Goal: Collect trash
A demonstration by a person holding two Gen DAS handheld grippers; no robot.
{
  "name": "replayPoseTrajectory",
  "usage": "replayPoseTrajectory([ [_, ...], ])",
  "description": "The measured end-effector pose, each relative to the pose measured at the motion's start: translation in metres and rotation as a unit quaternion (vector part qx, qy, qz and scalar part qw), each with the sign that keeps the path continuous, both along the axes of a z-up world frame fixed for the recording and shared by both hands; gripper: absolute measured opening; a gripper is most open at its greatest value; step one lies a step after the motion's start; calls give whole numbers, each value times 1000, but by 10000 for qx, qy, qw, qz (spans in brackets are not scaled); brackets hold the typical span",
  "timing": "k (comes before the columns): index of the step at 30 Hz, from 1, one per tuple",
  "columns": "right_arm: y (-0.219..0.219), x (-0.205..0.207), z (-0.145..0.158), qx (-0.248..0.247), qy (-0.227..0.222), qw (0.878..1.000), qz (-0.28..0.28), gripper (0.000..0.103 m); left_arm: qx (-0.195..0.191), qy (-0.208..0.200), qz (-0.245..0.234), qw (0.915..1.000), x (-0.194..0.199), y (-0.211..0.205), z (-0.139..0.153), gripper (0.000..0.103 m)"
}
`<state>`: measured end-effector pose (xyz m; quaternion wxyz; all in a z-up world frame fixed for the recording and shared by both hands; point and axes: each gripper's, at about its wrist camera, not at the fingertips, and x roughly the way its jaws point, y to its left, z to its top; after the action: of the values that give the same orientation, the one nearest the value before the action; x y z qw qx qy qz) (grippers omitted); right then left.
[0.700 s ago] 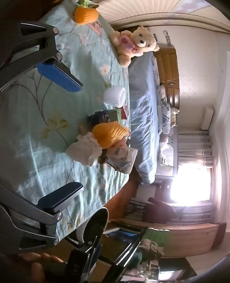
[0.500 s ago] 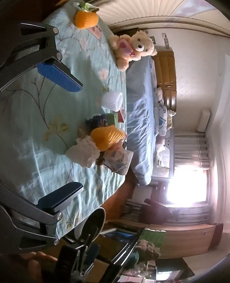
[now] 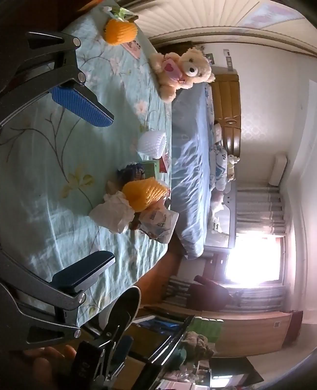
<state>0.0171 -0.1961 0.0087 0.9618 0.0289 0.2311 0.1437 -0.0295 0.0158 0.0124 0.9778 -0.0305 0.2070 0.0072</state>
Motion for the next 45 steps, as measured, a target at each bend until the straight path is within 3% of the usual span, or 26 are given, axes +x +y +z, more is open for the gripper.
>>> replayPoseTrajectory([
  [45,0,-4,0,81,21,10000,43,103,-3,46,-14,10000,2,-3,-3,103],
])
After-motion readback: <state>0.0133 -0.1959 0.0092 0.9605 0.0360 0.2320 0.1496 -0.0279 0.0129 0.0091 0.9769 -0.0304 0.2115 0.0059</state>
